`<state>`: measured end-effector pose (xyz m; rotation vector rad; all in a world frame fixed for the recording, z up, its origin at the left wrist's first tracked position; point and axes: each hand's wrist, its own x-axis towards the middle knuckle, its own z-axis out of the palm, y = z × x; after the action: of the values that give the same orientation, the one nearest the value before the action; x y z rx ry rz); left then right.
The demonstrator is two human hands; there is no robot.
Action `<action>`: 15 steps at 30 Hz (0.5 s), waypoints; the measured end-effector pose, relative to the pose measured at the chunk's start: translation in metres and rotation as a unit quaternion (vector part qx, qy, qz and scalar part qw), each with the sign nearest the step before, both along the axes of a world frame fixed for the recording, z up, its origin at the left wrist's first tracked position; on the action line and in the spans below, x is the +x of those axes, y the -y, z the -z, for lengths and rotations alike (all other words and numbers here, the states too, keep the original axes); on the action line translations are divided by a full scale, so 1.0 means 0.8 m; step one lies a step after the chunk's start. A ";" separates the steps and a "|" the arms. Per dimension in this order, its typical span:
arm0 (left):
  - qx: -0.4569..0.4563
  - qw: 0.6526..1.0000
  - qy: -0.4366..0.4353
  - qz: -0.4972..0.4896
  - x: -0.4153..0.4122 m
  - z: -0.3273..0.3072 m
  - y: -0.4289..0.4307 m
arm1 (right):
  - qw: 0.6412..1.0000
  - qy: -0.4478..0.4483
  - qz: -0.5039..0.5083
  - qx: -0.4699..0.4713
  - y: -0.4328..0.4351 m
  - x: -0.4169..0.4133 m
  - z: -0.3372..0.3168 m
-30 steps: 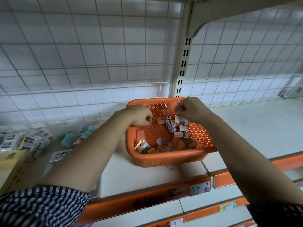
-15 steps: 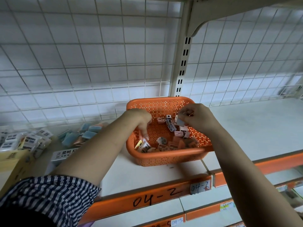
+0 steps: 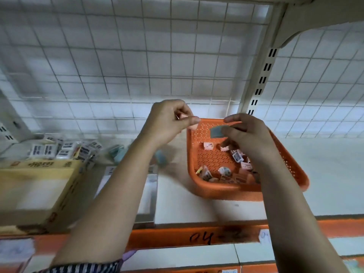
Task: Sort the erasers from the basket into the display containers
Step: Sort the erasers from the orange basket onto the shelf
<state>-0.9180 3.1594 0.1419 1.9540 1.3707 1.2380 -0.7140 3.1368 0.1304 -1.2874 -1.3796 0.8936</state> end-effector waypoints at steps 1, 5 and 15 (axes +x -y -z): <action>0.004 0.999 0.028 -0.024 -0.017 0.001 0.007 | 1.000 0.001 -0.004 0.007 0.000 -0.013 -0.002; -0.010 0.991 0.081 -0.103 -0.089 0.017 0.021 | 0.998 -0.041 -0.027 0.030 0.006 -0.072 -0.010; -0.115 0.968 -0.047 -0.218 -0.179 0.069 -0.023 | 0.999 -0.003 -0.035 0.030 0.012 -0.179 0.023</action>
<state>-1.0613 3.1774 0.0869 1.6205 1.9733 1.1117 -0.8573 3.1276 0.1119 -1.1952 -1.4442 0.8957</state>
